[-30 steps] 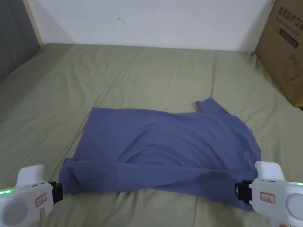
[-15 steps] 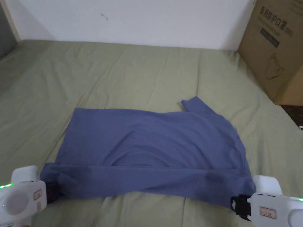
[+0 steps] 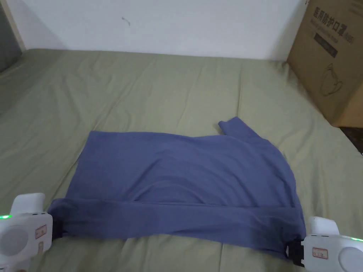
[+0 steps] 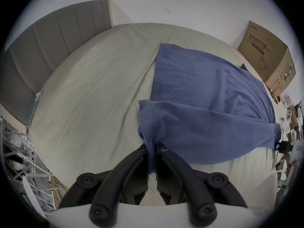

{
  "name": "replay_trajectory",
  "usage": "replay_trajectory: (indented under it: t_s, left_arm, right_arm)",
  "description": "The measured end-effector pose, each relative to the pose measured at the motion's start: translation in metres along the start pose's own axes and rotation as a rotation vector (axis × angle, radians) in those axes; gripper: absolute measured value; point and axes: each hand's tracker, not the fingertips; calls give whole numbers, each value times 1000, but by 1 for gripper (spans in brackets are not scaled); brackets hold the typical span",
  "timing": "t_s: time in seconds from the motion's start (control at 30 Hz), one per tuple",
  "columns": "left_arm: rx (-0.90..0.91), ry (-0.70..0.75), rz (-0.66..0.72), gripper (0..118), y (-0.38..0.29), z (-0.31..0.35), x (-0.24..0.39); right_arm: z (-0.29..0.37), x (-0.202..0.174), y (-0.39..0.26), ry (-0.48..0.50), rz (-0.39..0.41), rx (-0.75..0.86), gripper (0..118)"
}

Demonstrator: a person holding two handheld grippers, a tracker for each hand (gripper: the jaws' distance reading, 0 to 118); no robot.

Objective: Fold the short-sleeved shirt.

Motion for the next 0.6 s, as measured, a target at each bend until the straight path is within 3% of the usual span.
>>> replay_trajectory:
  t_s: [0.1, 0.33, 0.6]
  left_arm:
    - [30, -9, 11, 7, 6, 8, -5]
    - [52, 0, -47, 7, 9, 33, -12]
    - [-20, 30, -66, 7, -31, 44, -21]
  right_arm:
    - [4, -3, 6, -25, 52, 0, 8]
    - [47, 20, 12, 50, 8, 29, 8]
    - [65, 36, -24, 50, 18, -29, 8]
